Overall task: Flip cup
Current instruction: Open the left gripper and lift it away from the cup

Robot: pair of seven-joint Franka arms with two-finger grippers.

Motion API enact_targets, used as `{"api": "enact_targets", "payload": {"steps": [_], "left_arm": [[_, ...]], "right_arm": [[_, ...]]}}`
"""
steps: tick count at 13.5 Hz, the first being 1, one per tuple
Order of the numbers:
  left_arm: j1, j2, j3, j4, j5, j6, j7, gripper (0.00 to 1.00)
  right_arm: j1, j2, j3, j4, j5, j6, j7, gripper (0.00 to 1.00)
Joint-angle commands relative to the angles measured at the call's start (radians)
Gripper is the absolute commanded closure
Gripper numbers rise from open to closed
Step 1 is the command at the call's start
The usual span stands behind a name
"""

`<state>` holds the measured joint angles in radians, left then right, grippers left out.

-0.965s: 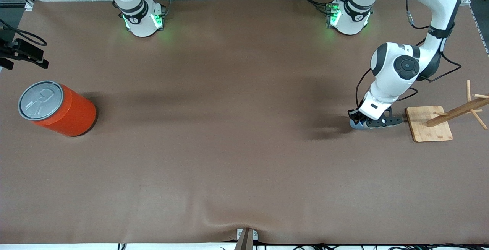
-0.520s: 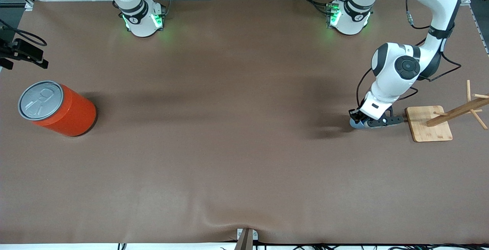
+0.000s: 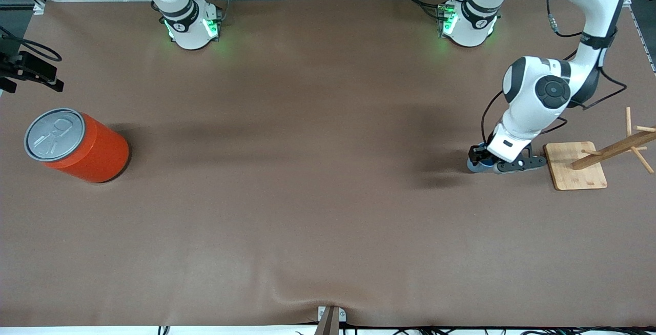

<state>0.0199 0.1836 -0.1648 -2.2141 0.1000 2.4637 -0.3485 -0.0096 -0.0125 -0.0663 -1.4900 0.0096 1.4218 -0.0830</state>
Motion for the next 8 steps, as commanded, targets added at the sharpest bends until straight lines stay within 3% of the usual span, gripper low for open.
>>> {"api": "enact_targets", "payload": {"steps": [1, 8], "left_arm": [[0.005, -0.079, -0.015, 0.086, 0.030, -0.190, -0.014, 0.00], [0.009, -0.119, -0.015, 0.481, 0.020, -0.697, 0.049, 0.00]], "right_arm": [[-0.006, 0.000, -0.001, 0.019, 0.004, -0.018, -0.014, 0.00], [-0.006, 0.000, -0.003, 0.020, 0.004, -0.018, -0.014, 0.00]]}}
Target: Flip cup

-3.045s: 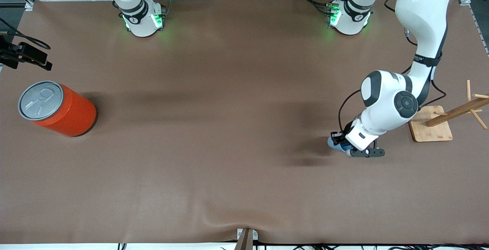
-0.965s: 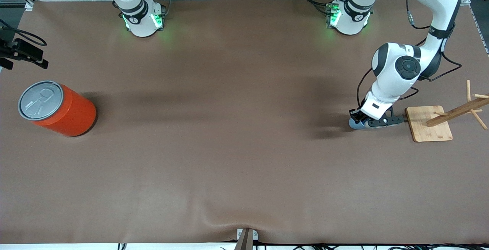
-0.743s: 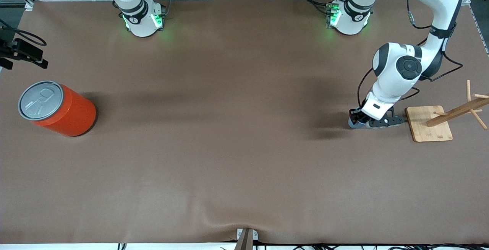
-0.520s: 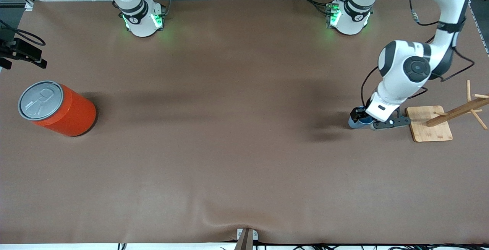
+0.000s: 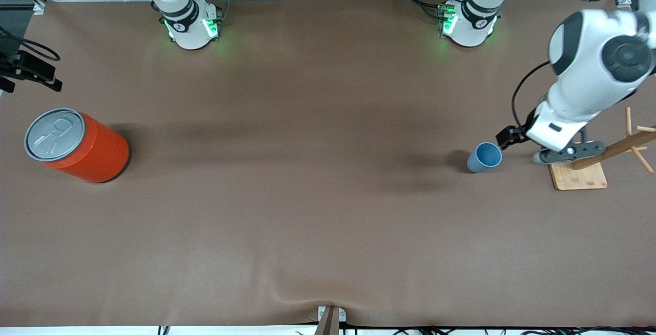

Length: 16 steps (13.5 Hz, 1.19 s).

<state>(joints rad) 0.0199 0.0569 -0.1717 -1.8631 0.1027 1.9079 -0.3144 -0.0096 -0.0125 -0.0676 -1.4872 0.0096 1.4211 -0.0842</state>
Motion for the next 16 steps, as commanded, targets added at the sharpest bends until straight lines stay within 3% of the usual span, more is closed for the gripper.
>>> {"api": "enact_targets", "payload": {"steps": [1, 4, 8, 13, 16], "left_arm": [[0.008, 0.008, -0.008, 0.204, 0.020, -0.244, 0.023, 0.00], [0.008, -0.009, -0.014, 0.346, 0.012, -0.421, 0.035, 0.00], [0.014, -0.054, 0.001, 0.344, -0.012, -0.411, 0.035, 0.00], [0.161, -0.084, 0.005, 0.328, -0.098, -0.359, 0.181, 0.00], [0.147, -0.089, -0.005, 0.308, -0.095, -0.354, 0.183, 0.00]], "right_arm": [[-0.006, 0.000, -0.001, 0.018, 0.004, -0.018, -0.014, 0.00], [-0.007, 0.000, -0.001, 0.018, 0.004, -0.018, -0.014, 0.00], [-0.007, 0.000, -0.001, 0.018, 0.004, -0.019, -0.012, 0.00], [-0.007, 0.000, -0.001, 0.018, 0.004, -0.019, -0.014, 0.00], [-0.007, 0.000, -0.001, 0.018, 0.004, -0.019, -0.014, 0.00]]}}
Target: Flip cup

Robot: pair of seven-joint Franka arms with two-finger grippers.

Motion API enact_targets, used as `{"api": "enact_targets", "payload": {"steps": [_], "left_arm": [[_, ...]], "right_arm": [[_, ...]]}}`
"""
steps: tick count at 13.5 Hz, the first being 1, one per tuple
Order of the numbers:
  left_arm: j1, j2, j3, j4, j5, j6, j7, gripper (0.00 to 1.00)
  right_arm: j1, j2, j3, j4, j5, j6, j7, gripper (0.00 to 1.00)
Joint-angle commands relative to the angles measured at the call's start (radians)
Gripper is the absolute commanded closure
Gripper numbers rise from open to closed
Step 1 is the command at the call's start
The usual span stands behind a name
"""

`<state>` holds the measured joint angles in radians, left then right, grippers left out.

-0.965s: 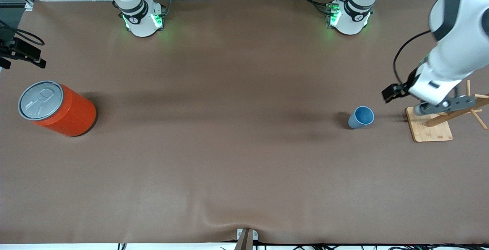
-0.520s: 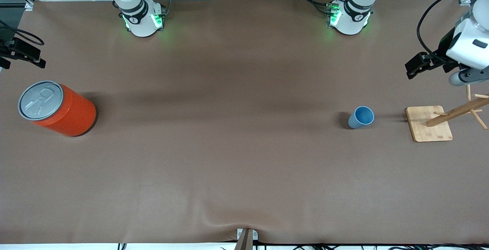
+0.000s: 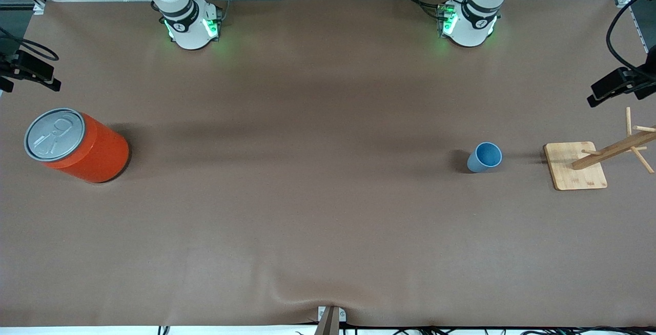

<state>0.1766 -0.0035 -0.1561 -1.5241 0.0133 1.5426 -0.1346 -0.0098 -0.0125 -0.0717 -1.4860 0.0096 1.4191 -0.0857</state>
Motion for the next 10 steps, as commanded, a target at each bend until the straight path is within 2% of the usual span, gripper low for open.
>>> {"api": "enact_targets", "payload": {"steps": [1, 3, 10], "left_arm": [[-0.040, -0.045, -0.016, -0.057, -0.006, 0.011, 0.003, 0.00], [-0.081, -0.070, -0.016, -0.096, -0.004, 0.019, 0.003, 0.00], [-0.140, -0.076, 0.021, -0.085, 0.005, -0.021, 0.001, 0.00]], "right_arm": [[-0.007, 0.000, 0.003, 0.016, 0.004, -0.017, -0.012, 0.00], [-0.007, 0.000, 0.003, 0.016, 0.004, -0.017, -0.011, 0.00], [-0.007, 0.000, 0.003, 0.016, 0.004, -0.017, -0.012, 0.00]]}}
